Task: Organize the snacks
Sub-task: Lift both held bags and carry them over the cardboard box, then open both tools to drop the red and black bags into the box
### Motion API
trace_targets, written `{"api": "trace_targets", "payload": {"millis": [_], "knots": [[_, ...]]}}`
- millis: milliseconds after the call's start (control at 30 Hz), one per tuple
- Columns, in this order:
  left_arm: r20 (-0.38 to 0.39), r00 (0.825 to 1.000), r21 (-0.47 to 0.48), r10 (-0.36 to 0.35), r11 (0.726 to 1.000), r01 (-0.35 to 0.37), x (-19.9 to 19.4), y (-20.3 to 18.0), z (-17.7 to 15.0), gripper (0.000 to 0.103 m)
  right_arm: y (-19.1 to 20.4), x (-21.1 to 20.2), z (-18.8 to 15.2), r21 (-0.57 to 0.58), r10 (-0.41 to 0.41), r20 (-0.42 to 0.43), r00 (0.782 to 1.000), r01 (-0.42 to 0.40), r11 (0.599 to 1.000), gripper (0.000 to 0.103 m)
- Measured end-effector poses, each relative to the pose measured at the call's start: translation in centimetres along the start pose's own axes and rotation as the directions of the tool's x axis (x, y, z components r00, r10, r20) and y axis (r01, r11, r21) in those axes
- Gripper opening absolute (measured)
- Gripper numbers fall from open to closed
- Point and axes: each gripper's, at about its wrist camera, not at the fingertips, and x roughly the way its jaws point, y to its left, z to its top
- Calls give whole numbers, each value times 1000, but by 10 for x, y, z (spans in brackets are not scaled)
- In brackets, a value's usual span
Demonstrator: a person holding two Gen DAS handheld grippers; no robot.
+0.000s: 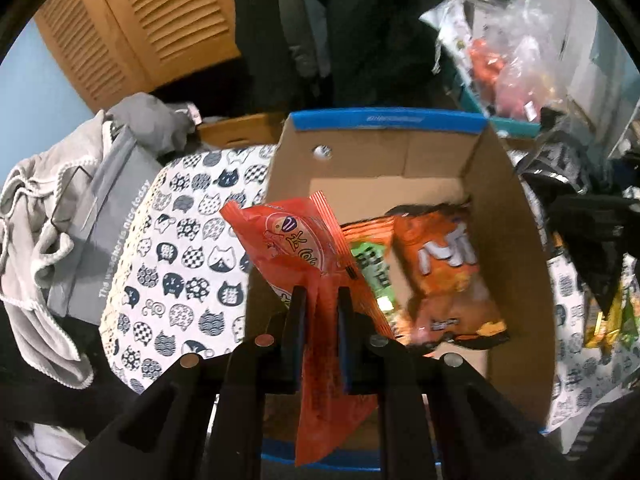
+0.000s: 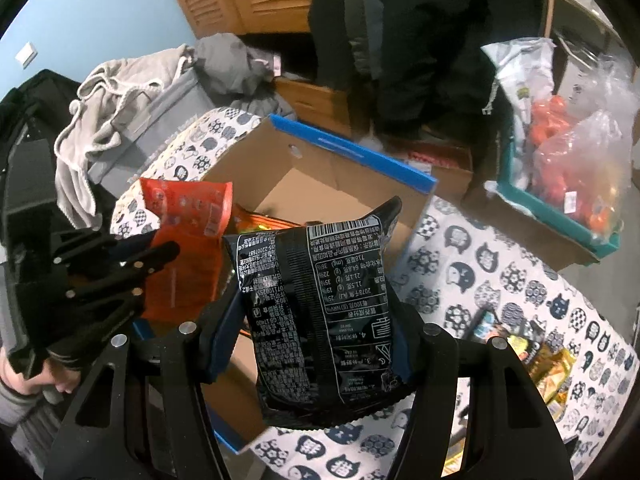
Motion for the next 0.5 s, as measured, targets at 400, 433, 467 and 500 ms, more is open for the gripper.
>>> {"api": "trace_targets", "payload": {"millis": [400,433,467,500], "knots": [[-21,997,-14,80,997,-80,-4,15,7,71,8,26,12,26,51,-41,998,-50,998,62],[-16,996,-17,82,996,-82,-5,16,8,73,9,29,13,29,57,-46,997,-56,998,63],[-10,997,-19,83,996,-83,-7,16,9,74,9,31,13,30,62,-50,997,-60,998,63],[-8,997,-18,83,996,-83,-8,16,10,74,10,32,14,29,63,-52,997,-62,998,63]]}}
